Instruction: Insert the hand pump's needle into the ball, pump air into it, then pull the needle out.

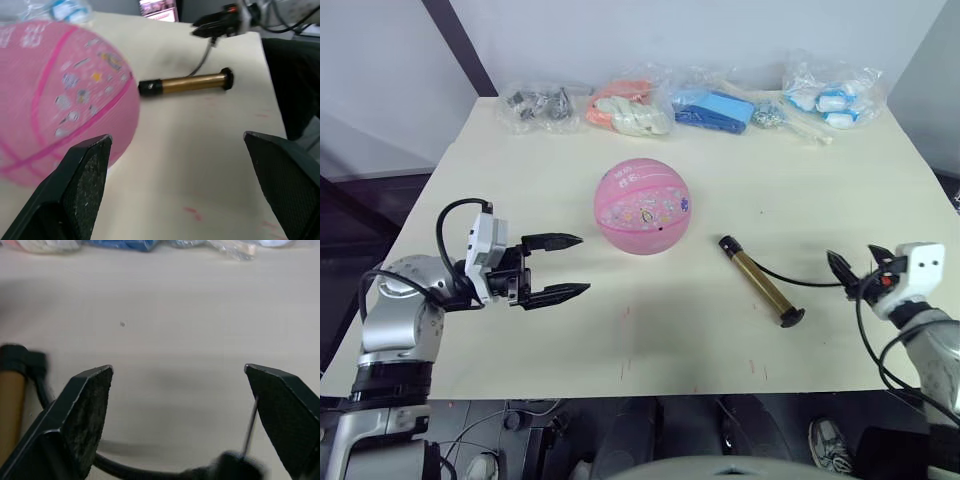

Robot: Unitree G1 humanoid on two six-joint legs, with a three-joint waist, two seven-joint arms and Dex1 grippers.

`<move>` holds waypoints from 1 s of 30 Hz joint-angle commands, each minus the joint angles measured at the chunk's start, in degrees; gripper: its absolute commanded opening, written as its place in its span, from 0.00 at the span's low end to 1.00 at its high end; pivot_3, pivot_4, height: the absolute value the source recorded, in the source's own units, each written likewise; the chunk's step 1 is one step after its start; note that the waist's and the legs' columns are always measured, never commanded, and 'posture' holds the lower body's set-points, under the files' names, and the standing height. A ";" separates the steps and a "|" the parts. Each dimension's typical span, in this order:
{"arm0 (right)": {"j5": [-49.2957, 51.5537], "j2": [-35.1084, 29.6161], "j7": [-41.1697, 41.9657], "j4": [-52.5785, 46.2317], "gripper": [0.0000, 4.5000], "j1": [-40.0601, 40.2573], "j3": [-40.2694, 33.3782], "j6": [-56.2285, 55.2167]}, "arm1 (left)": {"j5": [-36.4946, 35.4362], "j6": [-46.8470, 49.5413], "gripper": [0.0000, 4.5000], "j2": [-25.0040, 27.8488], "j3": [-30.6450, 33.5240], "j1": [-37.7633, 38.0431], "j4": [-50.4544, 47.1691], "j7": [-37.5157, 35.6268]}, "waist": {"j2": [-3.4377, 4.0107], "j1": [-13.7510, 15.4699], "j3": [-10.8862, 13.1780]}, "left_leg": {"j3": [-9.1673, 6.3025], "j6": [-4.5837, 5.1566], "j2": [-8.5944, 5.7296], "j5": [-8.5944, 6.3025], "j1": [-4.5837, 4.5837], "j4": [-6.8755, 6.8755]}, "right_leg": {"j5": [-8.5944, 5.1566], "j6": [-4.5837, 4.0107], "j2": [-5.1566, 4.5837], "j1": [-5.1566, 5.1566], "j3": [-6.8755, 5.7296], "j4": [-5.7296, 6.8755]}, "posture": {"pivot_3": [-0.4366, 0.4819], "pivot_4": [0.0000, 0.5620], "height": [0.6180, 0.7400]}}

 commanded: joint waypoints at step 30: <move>9.71 -12.81 42.72 26.45 0.98 14.30 -14.45 -32.29 | 7.82 -13.87 1.00 -1.26 5.61 12.66 14.61 12.85 | -0.02 0.19 -0.01 | 0.27 0.26 0.26 -0.16 0.98 -0.01 | 0.07 -0.09 0.10 0.88 0.13 -0.06 | 0.48 0.27 0.99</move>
